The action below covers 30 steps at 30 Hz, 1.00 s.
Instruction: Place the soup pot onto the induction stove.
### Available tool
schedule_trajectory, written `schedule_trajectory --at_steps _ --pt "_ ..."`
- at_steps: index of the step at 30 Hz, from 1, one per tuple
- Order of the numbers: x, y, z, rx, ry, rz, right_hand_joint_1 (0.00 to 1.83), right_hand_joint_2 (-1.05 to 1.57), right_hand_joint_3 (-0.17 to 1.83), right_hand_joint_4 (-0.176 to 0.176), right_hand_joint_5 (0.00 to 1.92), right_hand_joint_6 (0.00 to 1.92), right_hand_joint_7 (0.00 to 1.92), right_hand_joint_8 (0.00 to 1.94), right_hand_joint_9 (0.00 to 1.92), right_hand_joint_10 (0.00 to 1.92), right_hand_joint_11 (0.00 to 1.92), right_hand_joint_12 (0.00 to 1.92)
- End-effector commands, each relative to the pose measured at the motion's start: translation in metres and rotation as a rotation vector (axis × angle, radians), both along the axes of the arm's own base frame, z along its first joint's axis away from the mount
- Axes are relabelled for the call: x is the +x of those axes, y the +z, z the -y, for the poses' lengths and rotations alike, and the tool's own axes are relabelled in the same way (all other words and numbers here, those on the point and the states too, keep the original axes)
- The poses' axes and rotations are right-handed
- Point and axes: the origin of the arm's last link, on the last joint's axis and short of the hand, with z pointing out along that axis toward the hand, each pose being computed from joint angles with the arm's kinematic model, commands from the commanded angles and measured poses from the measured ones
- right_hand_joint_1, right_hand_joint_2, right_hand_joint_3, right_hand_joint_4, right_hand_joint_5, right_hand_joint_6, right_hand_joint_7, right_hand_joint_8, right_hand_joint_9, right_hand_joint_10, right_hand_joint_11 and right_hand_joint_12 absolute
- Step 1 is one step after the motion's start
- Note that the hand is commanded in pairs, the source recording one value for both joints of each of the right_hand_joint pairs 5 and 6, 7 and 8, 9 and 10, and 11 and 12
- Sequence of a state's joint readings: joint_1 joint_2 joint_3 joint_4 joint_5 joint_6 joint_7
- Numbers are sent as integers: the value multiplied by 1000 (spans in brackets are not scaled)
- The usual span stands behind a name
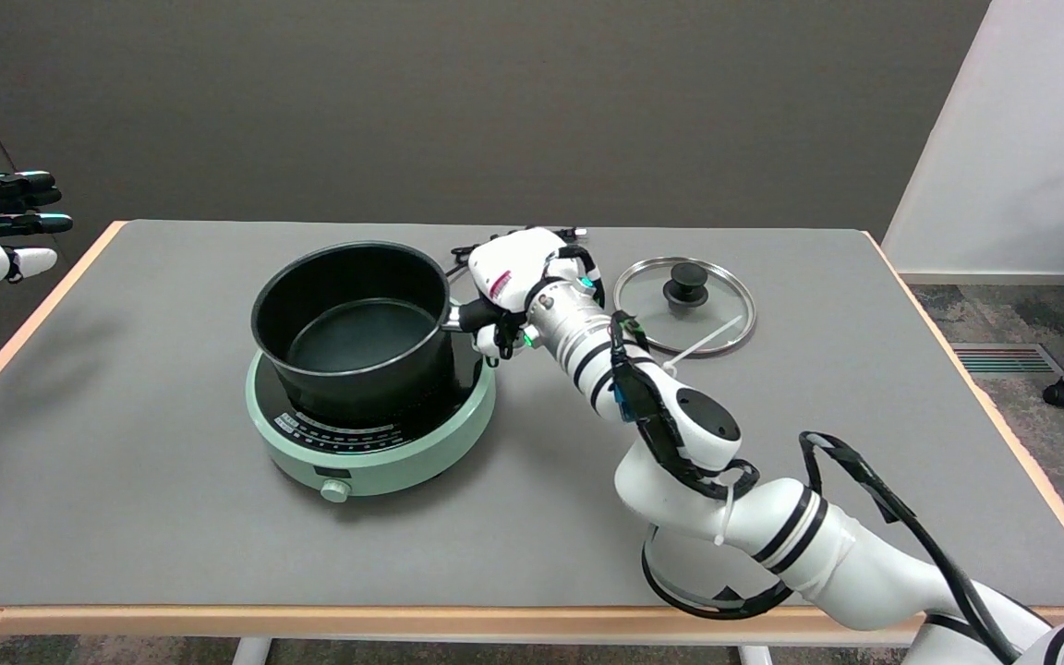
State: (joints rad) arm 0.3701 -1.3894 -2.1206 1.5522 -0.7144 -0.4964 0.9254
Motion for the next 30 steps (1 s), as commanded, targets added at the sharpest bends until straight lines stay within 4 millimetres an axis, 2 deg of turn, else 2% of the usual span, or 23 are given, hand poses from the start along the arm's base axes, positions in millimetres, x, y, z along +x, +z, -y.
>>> schedule_trajectory --at_steps 1,4,6,10,11,12,16,18,20,21,22,23,25,28,30 --pt "-2 0 -3 0 4 -10 897 1261 733 -85 1377 1377 1377 1377 1377 1377 1377 1377" --pt "-2 -1 -5 2 5 -8 896 1185 837 -68 1280 1280 1280 1280 1280 1280 1280 1280" --pt "-1 -1 -6 3 7 -9 889 1062 1178 -14 1139 1139 1139 1139 1139 1139 1139 1139" --pt "1 -1 -7 4 14 -10 871 834 1615 43 1015 1015 1015 1015 1015 1015 1015 1015" --pt "1 -2 -7 4 14 -11 880 713 1759 176 944 944 944 944 944 944 944 944" --pt "2 -2 -7 5 16 -11 853 577 1833 176 864 864 864 864 864 864 864 864" --pt "2 -2 -8 7 17 -10 933 241 1833 176 620 620 620 620 620 620 620 620" --pt "3 -3 -9 9 19 -9 969 166 1833 176 524 524 524 524 524 524 524 524" --pt "4 -3 -9 9 21 -9 982 27 1833 176 248 248 248 248 248 248 248 248" --pt "4 -3 -9 10 22 -10 992 -5 1833 176 187 187 187 187 187 187 187 187" --pt "5 -3 -9 9 24 -10 1001 -30 1833 110 156 156 156 156 156 156 156 156" --pt "6 -2 -9 8 25 -9 1007 -47 1833 15 135 135 135 135 135 135 135 135" --pt "7 -1 -9 5 30 -9 1019 -47 1761 5 125 125 125 125 125 125 125 125" --pt "8 1 -9 5 31 -5 1082 -80 1471 -20 134 134 134 134 134 134 134 134" --pt "11 3 -9 4 37 -1 1132 -145 1348 -32 153 153 153 153 153 153 153 153"
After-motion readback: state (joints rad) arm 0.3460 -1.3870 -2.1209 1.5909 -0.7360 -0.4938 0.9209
